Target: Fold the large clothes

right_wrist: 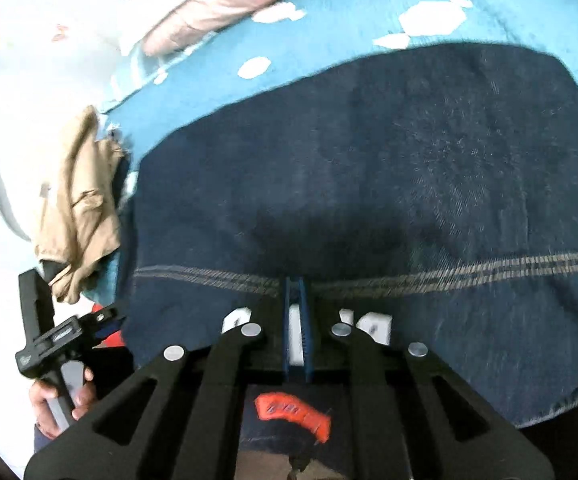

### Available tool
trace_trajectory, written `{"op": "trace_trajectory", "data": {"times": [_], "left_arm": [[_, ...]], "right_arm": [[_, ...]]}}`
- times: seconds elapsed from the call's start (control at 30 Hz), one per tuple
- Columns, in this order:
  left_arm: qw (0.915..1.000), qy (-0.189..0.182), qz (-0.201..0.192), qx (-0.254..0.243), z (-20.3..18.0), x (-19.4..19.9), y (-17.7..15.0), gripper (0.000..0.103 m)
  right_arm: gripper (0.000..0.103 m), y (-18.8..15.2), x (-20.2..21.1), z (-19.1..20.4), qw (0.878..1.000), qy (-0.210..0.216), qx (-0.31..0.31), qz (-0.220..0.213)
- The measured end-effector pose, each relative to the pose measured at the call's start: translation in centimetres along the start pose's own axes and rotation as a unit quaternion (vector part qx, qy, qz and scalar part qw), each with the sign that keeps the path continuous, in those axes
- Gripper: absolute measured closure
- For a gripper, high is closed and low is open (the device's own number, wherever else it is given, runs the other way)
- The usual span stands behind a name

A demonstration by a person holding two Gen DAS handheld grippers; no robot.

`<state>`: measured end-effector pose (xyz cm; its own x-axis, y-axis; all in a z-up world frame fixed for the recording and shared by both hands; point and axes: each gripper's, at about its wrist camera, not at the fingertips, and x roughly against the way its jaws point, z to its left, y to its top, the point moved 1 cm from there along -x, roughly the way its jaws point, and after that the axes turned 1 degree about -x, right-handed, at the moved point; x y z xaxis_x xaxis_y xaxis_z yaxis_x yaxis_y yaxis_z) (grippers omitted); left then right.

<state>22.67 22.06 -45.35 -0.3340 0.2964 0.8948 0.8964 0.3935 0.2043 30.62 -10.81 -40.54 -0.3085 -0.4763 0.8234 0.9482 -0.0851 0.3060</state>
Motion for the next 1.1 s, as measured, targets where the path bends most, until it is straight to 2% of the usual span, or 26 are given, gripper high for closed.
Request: {"op": "trace_trajectory", "data": {"times": [0.03, 0.13, 0.2, 0.27, 0.3, 0.37, 0.43, 0.5, 0.53, 0.63, 0.67, 0.77, 0.87, 0.97, 1.1], "left_arm": [[1.0000, 0.001, -0.001, 0.000, 0.1, 0.1, 0.0, 0.015], [0.9999, -0.002, -0.009, 0.013, 0.3, 0.7, -0.2, 0.032], [0.9997, -0.011, -0.011, 0.016, 0.4, 0.9, -0.3, 0.055], [0.9995, -0.027, 0.000, 0.016, 0.1, 1.0, -0.6, 0.090], [0.9989, -0.043, 0.004, 0.017, 0.0, 1.2, -0.8, 0.092], [0.9987, -0.048, -0.004, 0.018, 0.0, 2.0, -1.0, 0.095], [0.9979, -0.058, -0.019, 0.019, -0.3, 3.4, -1.1, 0.096], [0.9961, -0.078, -0.038, 0.015, -1.1, 5.3, -1.2, 0.097], [0.9955, -0.083, -0.045, 0.010, -1.7, 6.0, -1.2, 0.098], [0.9931, -0.101, -0.057, -0.017, -4.0, 8.0, -1.2, 0.100], [0.9926, -0.103, -0.059, -0.026, -5.0, 8.5, -1.2, 0.100], [0.9920, -0.097, -0.062, -0.052, -6.9, 8.8, -1.0, 0.100], [0.9935, -0.084, -0.060, -0.049, -6.9, 8.2, -0.8, 0.100], [0.9942, -0.090, -0.051, -0.031, -5.9, 7.8, -0.7, 0.100], [0.9923, -0.104, -0.050, -0.044, -6.3, 8.4, -0.8, 0.100]], "right_arm": [[0.096, -0.7, 0.4, 0.7, 1.000, -0.003, 0.010, -0.010], [0.091, -2.7, 0.8, 2.8, 0.999, 0.001, 0.038, -0.027], [0.088, -4.1, 0.5, 4.2, 0.998, 0.017, 0.053, -0.032], [0.088, -5.1, -0.3, 5.2, 0.997, 0.037, 0.062, -0.023], [0.088, -5.5, -0.8, 5.8, 0.997, 0.045, 0.066, -0.017], [0.085, -6.2, -1.1, 6.5, 0.996, 0.048, 0.075, -0.016], [0.076, -6.4, -1.1, 7.4, 0.995, 0.054, 0.081, -0.020], [0.059, -6.6, -0.7, 8.5, 0.993, 0.063, 0.089, -0.037], [0.057, -6.9, -0.4, 9.0, 0.992, 0.069, 0.094, -0.046], [0.048, -7.2, 0.2, 11.0, 0.987, 0.091, 0.111, -0.069], [0.042, -7.4, 0.2, 11.7, 0.986, 0.093, 0.118, -0.077], [0.032, -8.0, 0.1, 13.1, 0.983, 0.090, 0.136, -0.089], [0.032, -8.4, -1.1, 14.3, 0.982, 0.088, 0.146, -0.082], [0.032, -8.9, -2.4, 15.2, 0.982, 0.087, 0.150, -0.077], [0.032, -9.3, -3.6, 16.6, 0.980, 0.094, 0.159, -0.076]]}}
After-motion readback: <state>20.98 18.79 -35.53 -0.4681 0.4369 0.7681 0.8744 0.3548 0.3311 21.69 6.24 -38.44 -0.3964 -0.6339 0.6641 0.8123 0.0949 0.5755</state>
